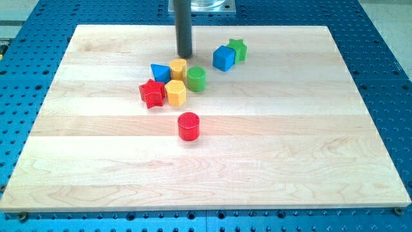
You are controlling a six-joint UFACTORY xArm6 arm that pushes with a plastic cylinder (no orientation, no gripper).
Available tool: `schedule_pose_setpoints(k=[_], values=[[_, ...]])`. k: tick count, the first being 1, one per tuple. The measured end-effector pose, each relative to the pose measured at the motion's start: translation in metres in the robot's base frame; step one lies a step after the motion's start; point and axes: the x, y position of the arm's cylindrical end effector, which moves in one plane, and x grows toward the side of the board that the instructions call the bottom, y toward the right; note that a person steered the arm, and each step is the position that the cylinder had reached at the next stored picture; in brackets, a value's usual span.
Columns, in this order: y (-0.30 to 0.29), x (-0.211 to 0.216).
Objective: Slide the red star slightly to the right side
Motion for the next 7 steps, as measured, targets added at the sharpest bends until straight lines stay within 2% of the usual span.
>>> schedule_pose_setpoints(k=[1,4,5,6,7], values=[[-0.039,0.005],[-0.05,0.012],[-0.081,0.039],[-0.088,0.1],[-0.087,0.13]])
